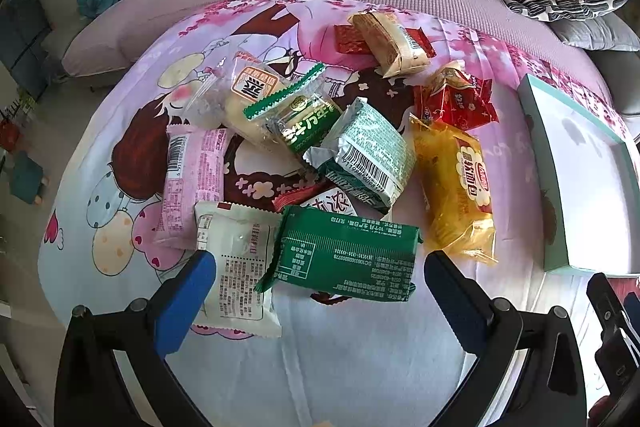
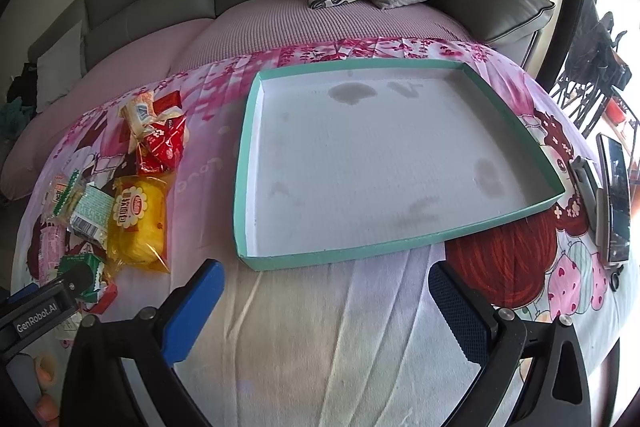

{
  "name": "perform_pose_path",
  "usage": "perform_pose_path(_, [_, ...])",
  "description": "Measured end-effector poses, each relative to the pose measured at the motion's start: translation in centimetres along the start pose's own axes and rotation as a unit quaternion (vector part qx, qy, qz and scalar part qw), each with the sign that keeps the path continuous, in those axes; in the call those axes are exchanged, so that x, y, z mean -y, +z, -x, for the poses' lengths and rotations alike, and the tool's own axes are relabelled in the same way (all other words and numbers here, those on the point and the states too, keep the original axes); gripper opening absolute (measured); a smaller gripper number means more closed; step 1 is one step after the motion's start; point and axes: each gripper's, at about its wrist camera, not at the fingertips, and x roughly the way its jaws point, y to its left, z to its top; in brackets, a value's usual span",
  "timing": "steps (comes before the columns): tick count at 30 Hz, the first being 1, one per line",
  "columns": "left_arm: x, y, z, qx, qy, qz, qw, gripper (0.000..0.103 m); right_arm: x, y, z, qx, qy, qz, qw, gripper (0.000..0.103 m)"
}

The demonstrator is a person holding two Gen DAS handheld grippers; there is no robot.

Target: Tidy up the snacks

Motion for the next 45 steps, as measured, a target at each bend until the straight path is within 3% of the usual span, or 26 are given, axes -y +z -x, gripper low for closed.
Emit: perform_pose_path(45, [0.22, -0.15, -0.2, -0.001, -0.007, 0.004, 1.0, 0.103, 0.45, -0.16, -0.03, -0.005, 0.003, 0.001, 1.0, 0.103])
